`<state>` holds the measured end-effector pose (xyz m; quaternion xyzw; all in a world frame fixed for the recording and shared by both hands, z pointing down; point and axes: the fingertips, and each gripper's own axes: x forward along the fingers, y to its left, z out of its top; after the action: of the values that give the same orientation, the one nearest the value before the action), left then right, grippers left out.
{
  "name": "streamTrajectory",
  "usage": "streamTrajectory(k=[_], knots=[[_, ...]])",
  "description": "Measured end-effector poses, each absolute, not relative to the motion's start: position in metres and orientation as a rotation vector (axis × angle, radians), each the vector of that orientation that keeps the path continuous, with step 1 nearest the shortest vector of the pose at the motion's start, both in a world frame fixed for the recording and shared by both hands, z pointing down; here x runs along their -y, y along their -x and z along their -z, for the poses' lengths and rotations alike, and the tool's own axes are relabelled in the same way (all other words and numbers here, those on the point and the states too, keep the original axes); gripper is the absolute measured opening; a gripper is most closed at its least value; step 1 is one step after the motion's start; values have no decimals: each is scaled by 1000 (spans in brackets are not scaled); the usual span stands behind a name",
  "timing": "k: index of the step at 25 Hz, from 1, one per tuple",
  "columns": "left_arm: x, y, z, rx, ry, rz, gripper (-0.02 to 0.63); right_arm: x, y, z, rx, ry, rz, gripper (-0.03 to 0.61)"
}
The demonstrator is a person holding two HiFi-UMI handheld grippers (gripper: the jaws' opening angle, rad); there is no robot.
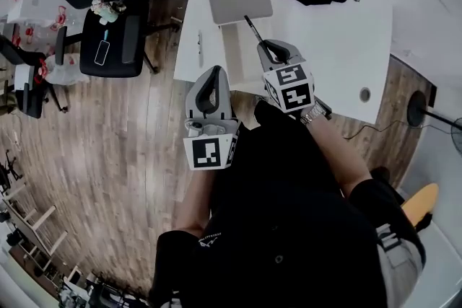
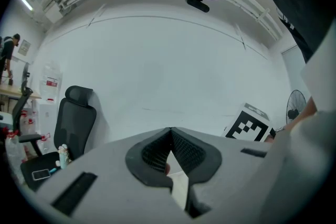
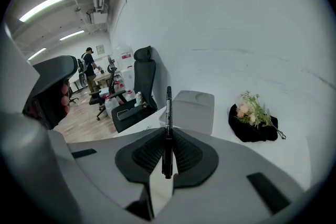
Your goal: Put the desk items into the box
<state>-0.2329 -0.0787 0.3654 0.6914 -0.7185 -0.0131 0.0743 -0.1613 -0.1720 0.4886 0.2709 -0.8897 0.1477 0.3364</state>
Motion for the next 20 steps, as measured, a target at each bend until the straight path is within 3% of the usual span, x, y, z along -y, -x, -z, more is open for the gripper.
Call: streamTrajectory(k=[20], knots=[[85, 241, -398, 2303, -1806, 85, 8, 171, 182, -590, 2126, -424, -391, 43]])
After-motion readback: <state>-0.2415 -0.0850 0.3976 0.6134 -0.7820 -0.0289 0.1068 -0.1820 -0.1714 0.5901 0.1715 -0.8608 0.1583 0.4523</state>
